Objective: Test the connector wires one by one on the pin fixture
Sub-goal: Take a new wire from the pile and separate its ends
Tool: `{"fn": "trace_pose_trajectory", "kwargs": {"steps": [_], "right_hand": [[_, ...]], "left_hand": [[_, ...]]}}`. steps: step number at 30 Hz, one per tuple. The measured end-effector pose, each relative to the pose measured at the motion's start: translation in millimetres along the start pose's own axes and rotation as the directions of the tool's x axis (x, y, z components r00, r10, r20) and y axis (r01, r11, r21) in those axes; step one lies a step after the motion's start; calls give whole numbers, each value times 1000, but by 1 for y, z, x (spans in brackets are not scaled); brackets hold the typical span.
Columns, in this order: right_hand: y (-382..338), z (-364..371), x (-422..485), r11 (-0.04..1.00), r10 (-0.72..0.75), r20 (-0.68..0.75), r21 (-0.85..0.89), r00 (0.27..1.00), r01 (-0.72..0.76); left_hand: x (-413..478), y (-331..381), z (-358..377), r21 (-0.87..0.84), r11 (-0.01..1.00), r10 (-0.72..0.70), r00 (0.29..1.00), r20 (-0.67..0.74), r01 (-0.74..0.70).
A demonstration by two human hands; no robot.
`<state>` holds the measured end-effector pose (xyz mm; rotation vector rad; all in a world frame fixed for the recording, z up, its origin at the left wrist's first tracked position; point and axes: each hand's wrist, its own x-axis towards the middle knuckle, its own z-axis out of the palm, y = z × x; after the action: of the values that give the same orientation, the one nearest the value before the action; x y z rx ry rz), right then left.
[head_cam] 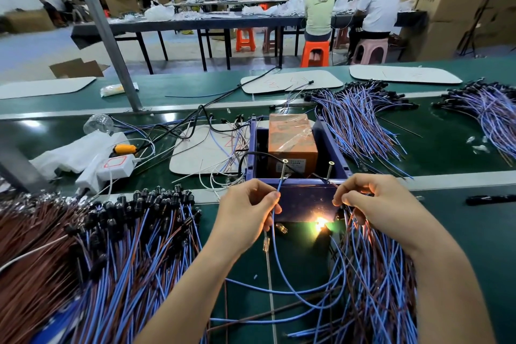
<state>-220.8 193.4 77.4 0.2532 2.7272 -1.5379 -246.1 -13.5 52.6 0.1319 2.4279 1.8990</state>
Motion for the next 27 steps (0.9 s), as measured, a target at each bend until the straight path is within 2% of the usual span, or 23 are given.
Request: {"fn": "trace_pose_trajectory", "kwargs": {"steps": [8,10,12,14,15,16,17,18,20,21,23,25,26,27], "right_hand": [[-1,1,0,1000,-19,-8,-2,1000,19],[-3,-2,-3,997,-50,38,64,998,48],[-6,-9,-12,960,-172,222,258,960,112],[-9,-17,-24,863,-317,447,501,837,59],[-8,-21,-26,815,-372,504,579,780,14],[-9,-23,-27,786,-391,500,618,773,-2],[-8,-24,-26,792,-364,456,610,812,12],[-7,-23,-23,839,-289,383,542,877,40],[-1,-15,-13,970,-99,246,242,964,38],[5,-11,-7,998,-19,223,59,975,6],[13,-2,0,977,106,257,-208,961,-52],[15,10,6,935,198,313,-346,929,-83],[14,17,8,914,234,326,-395,916,-93],[14,24,10,891,266,328,-442,906,-102]], "left_hand": [[0,1,0,5,1000,15,1000,9,-15],[0,2,-1,16,999,39,998,47,-40],[0,3,-6,-56,998,46,977,211,-35],[-3,7,-14,-162,987,72,877,475,7],[-5,9,-18,-203,979,101,809,579,23],[-6,11,-21,-248,968,135,762,634,36],[-6,11,-22,-294,955,162,746,646,48],[-5,11,-23,-334,940,172,754,634,67],[-2,11,-25,-388,915,162,779,606,112],[0,11,-27,-401,907,154,783,603,131],[1,12,-32,-371,920,125,804,581,126],[4,11,-40,-188,981,50,882,469,45],[6,8,-45,-2,1000,9,923,385,-9],[8,4,-51,247,967,-20,956,292,-56]]}}
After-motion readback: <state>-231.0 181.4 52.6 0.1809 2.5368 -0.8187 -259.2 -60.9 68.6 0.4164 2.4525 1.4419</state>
